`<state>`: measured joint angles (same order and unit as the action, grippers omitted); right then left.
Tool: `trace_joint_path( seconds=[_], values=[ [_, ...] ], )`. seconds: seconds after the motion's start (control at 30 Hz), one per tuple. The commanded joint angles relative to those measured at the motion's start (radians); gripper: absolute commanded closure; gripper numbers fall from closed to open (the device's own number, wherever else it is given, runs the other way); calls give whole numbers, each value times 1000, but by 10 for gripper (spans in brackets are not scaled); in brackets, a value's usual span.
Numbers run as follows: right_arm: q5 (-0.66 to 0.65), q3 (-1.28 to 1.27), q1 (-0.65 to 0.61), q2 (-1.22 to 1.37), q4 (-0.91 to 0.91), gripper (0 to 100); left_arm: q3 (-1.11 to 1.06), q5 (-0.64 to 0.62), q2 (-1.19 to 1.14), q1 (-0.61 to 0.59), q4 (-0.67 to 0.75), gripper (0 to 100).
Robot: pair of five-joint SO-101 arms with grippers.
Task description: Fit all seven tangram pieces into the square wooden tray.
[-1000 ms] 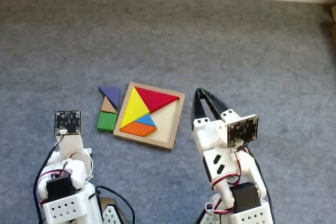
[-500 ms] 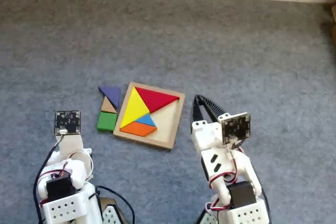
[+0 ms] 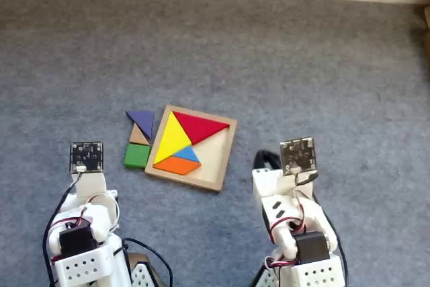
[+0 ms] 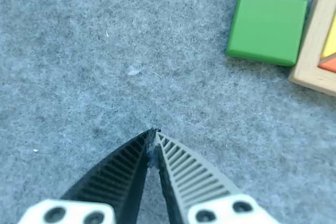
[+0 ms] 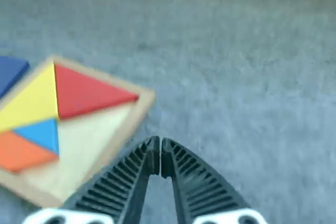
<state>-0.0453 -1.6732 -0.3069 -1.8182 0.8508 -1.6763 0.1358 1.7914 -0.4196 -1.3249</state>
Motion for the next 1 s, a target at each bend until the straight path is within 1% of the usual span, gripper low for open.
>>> trace_joint_path(
  seconds=[0.0, 0.1, 0.33, 0.47, 0.53, 0.97],
  values=[
    [9, -137, 13, -13, 119, 975, -19, 9, 33, -10, 0, 994],
    [9, -137, 19, -13, 180, 975, -19, 9, 33, -10, 0, 994],
    [9, -136, 30, -12, 193, 979, -19, 9, 33, -10, 0, 994],
    [3, -137, 28, -12, 357, 979, -19, 9, 33, -10, 0, 994],
    [3, -137, 28, -18, 404, 979, -19, 9, 33, -10, 0, 994],
    [9, -137, 35, -16, 400, 979, -19, 9, 33, -10, 0, 994]
  ],
)
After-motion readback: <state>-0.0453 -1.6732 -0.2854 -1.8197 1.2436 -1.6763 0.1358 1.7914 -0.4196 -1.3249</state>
